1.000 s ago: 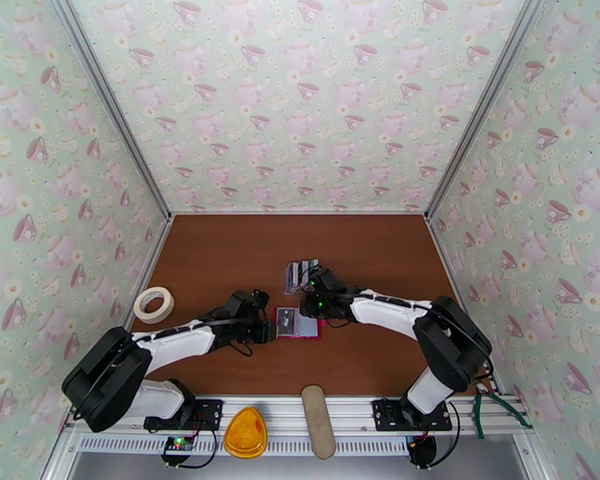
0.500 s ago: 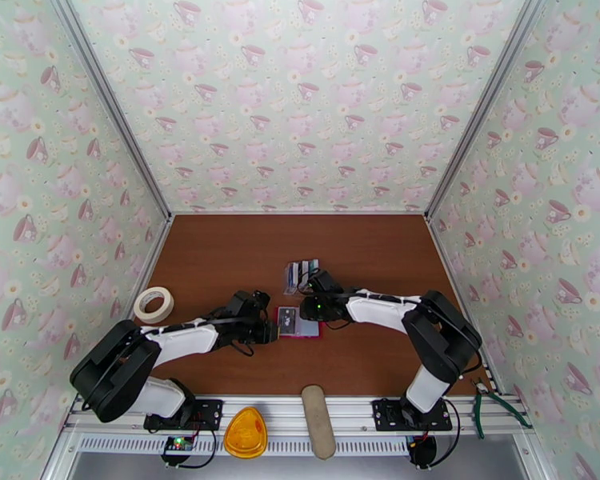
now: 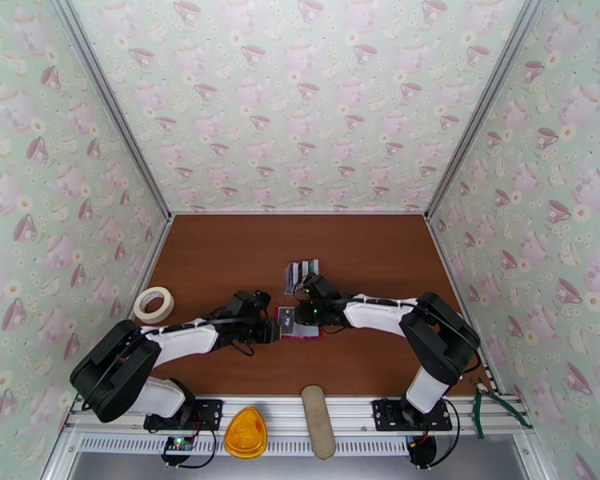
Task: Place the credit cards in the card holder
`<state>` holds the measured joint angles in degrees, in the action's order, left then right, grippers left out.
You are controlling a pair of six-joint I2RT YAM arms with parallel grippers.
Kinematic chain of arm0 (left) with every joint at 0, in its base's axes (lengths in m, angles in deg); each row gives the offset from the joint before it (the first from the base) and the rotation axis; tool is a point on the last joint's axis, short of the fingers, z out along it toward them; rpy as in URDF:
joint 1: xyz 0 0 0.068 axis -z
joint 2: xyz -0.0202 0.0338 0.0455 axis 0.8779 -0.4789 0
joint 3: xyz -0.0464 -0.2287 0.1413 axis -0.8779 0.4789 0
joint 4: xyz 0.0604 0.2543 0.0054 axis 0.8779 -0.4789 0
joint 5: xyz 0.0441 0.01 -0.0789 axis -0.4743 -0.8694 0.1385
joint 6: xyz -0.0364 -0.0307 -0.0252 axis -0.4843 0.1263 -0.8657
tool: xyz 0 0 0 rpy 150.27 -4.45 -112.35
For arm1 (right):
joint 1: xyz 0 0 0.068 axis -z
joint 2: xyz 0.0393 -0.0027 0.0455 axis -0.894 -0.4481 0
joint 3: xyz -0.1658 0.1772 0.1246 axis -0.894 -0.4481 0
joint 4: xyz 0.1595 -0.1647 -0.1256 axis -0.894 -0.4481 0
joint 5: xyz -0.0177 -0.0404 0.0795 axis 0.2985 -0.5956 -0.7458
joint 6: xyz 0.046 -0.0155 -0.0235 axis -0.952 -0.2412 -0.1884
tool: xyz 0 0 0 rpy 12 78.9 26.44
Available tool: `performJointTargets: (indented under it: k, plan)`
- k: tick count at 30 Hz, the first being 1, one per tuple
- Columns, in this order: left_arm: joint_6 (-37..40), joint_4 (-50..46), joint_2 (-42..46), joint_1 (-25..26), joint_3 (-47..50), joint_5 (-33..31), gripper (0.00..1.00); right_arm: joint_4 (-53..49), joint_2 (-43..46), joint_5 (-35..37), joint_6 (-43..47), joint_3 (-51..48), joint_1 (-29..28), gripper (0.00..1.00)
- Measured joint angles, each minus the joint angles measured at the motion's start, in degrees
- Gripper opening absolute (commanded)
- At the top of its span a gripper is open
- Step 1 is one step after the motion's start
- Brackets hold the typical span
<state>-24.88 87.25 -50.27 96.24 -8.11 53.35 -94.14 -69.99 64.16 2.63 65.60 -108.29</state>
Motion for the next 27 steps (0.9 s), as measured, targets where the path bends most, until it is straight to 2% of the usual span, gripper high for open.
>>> performJointTargets:
  k: [6, 11, 20, 27]
  plan:
    - [-0.31, 1.53, 0.00, -0.15, 0.09, 1.40, 0.56, 3.28, 0.00, -3.45, -2.40, -0.74, -0.26, 0.34]
    - [-0.37, 2.12, -0.17, -0.31, 0.09, 2.19, 0.58, 5.46, -0.04, -5.33, -3.98, -0.81, -0.98, 0.33]
    - [-0.13, 2.14, -0.50, -0.42, -0.13, 2.56, 0.58, 8.74, -2.47, -6.58, -5.92, -0.79, -2.36, 0.32]
    - [0.90, 0.63, -1.40, -0.42, -1.11, 2.23, 0.52, 9.51, -2.80, -7.87, -7.10, -0.02, -2.38, 0.32]
